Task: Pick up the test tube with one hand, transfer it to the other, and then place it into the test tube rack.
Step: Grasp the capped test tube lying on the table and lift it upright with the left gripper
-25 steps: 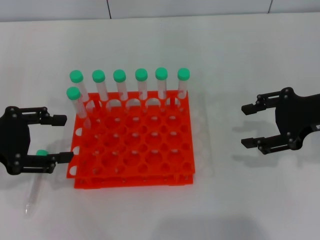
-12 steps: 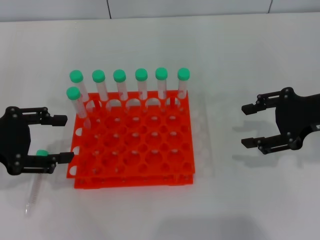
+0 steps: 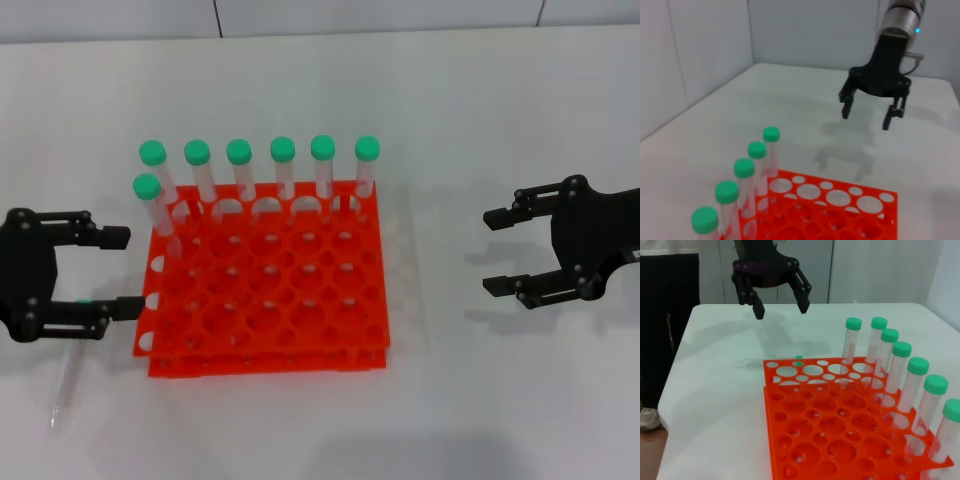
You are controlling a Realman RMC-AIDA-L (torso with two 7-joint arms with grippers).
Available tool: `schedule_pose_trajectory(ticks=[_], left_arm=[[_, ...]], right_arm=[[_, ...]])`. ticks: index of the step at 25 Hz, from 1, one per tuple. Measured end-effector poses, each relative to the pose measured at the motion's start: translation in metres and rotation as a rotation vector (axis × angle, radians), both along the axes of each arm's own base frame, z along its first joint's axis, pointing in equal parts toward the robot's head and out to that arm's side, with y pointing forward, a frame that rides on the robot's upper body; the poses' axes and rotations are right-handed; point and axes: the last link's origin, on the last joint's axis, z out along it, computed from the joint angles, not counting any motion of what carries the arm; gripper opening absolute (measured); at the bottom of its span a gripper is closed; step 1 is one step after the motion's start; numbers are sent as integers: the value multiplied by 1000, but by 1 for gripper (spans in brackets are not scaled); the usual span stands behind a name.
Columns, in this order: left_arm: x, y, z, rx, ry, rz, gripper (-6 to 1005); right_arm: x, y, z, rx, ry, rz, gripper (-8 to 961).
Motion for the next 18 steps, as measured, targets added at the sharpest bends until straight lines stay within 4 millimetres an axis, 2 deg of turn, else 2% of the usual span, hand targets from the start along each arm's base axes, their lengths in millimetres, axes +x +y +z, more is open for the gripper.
schedule_pose_trajectory(ticks=[9, 18], left_arm=[[15, 5, 14, -50, 38, 187, 724], [36, 21, 28, -166, 87, 561, 717]], right_arm=[[0, 1, 2, 8, -2, 9, 703], [-2, 1, 2, 13, -5, 22, 702]])
